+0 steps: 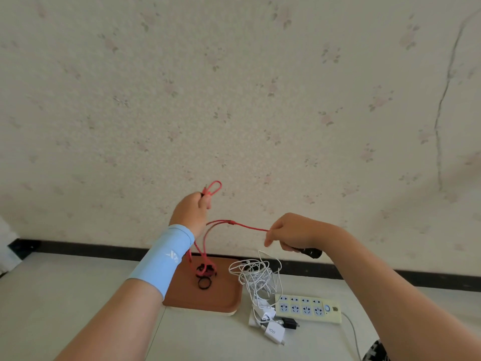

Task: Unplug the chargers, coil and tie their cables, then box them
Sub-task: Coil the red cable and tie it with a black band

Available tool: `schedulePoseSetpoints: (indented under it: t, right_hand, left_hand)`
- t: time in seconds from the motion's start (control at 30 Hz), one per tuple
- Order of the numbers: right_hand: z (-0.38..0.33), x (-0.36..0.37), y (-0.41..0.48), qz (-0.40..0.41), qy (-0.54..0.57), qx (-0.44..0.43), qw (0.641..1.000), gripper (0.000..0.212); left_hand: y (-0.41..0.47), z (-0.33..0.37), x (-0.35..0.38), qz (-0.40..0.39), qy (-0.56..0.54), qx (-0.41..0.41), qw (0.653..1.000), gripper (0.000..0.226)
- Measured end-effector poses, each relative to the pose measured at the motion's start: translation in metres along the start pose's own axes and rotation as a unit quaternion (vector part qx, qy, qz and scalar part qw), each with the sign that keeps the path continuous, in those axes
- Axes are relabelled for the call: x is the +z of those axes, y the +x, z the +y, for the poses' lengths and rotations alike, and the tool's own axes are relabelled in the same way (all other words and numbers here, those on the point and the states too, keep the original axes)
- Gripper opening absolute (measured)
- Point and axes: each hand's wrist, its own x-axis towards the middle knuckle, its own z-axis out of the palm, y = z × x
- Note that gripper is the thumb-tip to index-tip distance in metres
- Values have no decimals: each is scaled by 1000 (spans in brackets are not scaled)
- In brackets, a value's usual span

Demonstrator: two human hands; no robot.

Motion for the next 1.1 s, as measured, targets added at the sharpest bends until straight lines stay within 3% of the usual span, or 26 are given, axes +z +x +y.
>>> schedulePoseSetpoints:
  t: [0.07,0.13,0.3,0.37,0.47,0.63,0.67,0.73,0.8,0.87,0.97,1.1]
  right_hand:
    - [-4,4,0,-2,-26,8,1000,26]
    - [-8,7,0,2,1,-10,1000,30]
    - [-12,5,-1,16,50,-71,996,27]
    - [-11,5,2,57,53,-64,995,26]
    - [-6,0,6,147,-60,8,987,28]
    - [-2,-1,0,66,-234,67,968,24]
    - [-4,0,-1,56,-249,61,965,23]
    - [-11,2,-4,52,-265,43,962,23]
    - [-18,2,-7,56,-218,21,974,23]
    - [-26,3,-9,62,-155,-1,986,23]
    - [-32,3,-8,84,-94,-13,992,25]
    - [-25,9,-6,66,-104,33,992,55]
  left_hand:
    - [3,0,-2,27,-92,-27,995,36]
    - [1,5,-1,-4,-162,-52,985,33]
    - [-5,8,6,-92,-104,-5,990,30]
    - [-6,14,5,-118,-135,-11,984,30]
    - [-8,27,3,-158,-322,-70,931,31]
    - [-3,27,-7,-133,-568,-119,803,36]
    - [-2,26,-8,-116,-573,-120,802,37]
    - [-3,27,-9,-80,-509,-94,852,36]
    - [-10,31,-4,-72,-418,-49,904,32]
    - [-19,35,4,-98,-366,-26,925,26]
    - [-29,41,13,-137,-330,-25,934,21]
    - [-25,44,15,-136,-425,-47,893,24]
